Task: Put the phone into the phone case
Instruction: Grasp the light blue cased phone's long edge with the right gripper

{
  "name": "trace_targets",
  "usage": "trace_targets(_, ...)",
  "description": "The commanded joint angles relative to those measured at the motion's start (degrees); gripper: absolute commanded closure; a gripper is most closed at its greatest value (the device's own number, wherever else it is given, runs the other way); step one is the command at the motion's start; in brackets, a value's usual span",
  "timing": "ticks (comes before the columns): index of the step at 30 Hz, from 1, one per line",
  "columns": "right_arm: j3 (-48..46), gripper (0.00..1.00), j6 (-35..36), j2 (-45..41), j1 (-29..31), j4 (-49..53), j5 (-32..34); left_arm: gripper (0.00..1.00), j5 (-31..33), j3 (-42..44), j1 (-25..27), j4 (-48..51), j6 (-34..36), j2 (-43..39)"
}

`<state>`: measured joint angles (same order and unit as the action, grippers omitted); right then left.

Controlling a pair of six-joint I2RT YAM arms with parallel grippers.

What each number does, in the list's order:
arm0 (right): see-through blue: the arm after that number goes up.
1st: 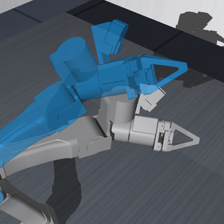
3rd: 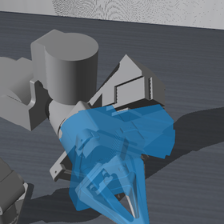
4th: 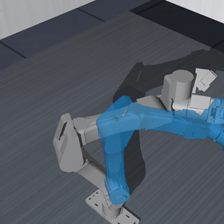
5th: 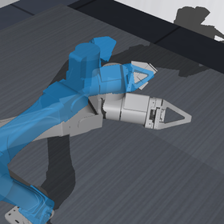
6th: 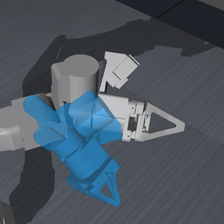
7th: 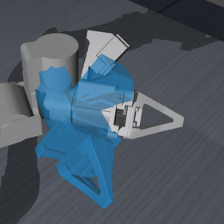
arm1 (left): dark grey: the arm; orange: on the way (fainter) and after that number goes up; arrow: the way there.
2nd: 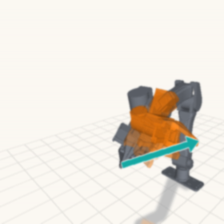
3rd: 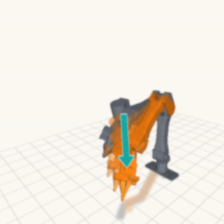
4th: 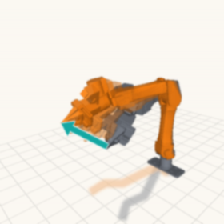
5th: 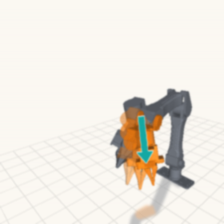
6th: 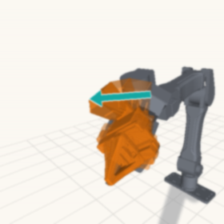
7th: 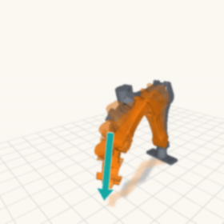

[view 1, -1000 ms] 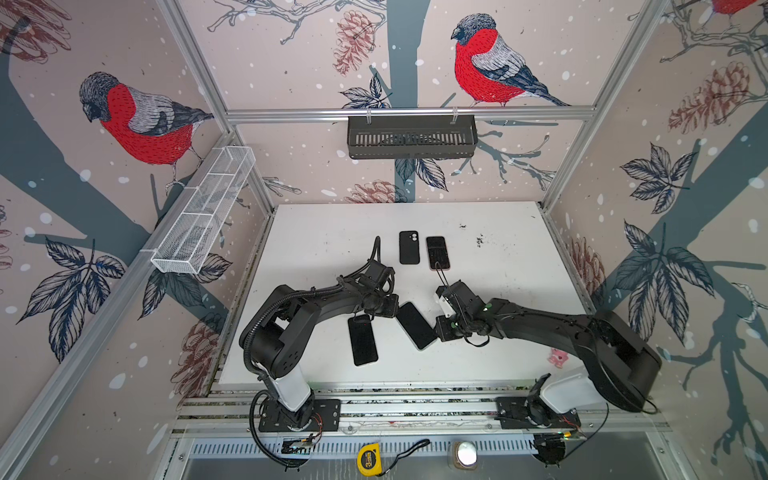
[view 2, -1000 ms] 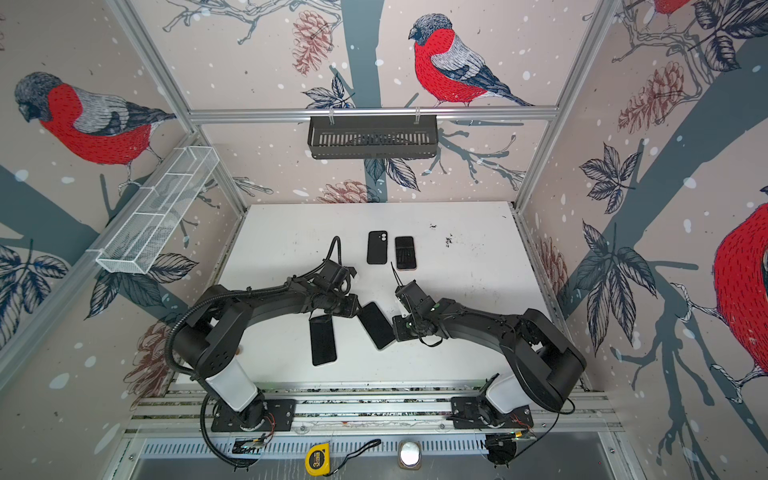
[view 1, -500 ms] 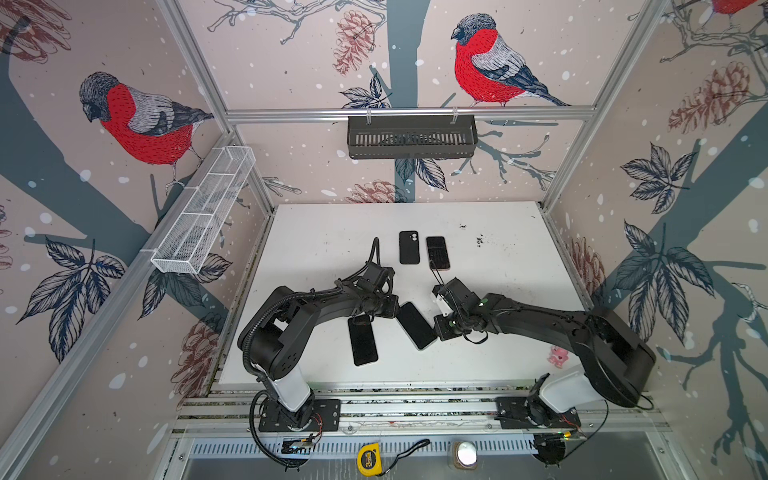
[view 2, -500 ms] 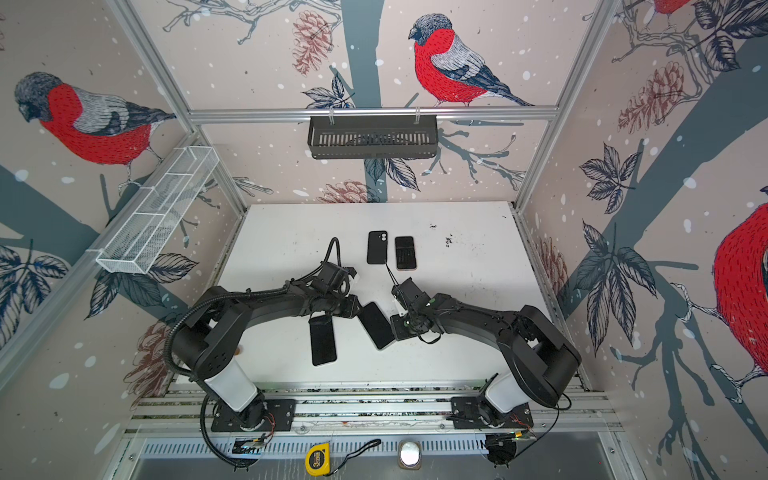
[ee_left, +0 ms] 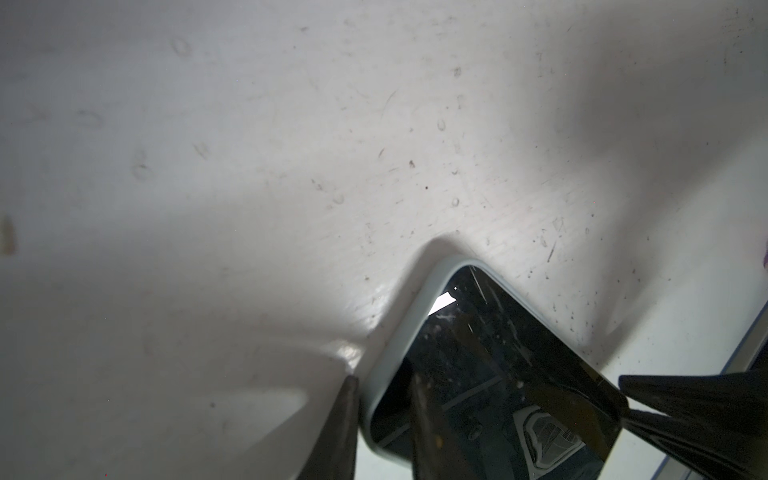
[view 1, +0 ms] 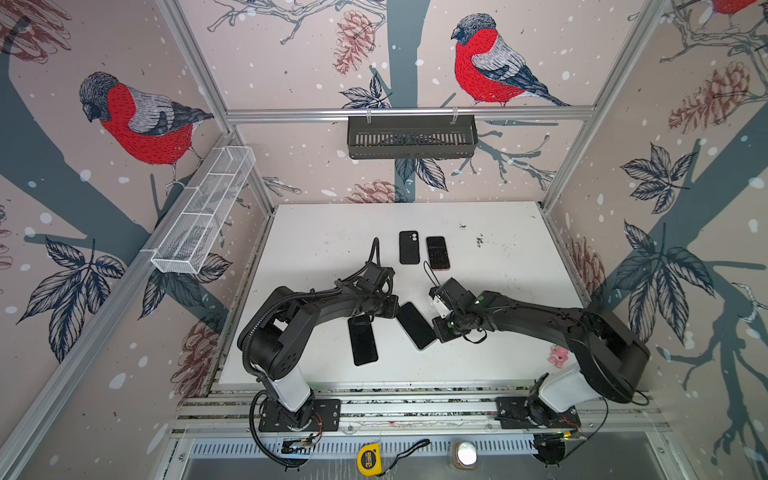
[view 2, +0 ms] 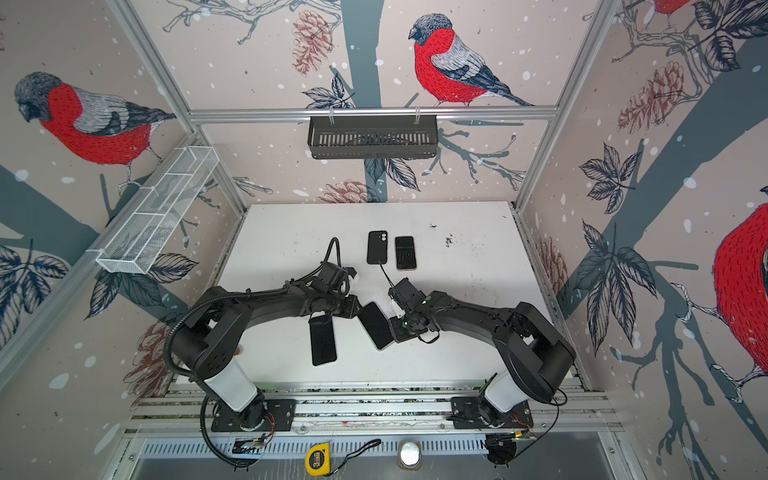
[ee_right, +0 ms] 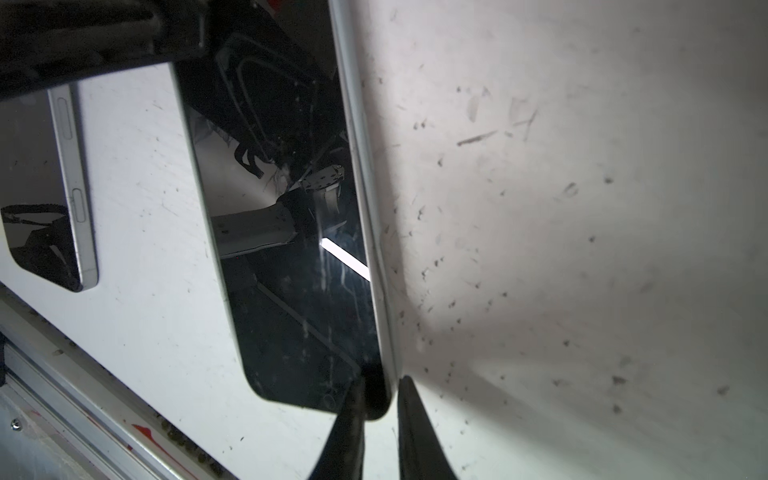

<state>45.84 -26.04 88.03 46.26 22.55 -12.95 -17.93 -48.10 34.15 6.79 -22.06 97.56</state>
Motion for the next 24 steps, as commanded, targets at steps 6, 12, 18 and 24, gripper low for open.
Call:
trace_targets(6,2.36,0.83,2.7,3.2,2.17,6.0,3.12,0.76,2.73,0.16,-0.04,8.13,0.79,0.67)
trace_targets(12,3.83,0.83,2.84,4.7,3.36,7.49,3.78,0.76,2.64,0.4,-0.06,8.13,0.79,0.56)
trace_targets(18,3.99,0.85,3.32,7.18,4.79,8.38,4.03,0.76,2.72,0.37,0.0,8.32,0.79,0.57)
trace_targets(24,3.82,0.85,3.28,8.78,5.51,8.04,4.29,0.76,2.42,0.2,0.03,8.31,0.75,0.77)
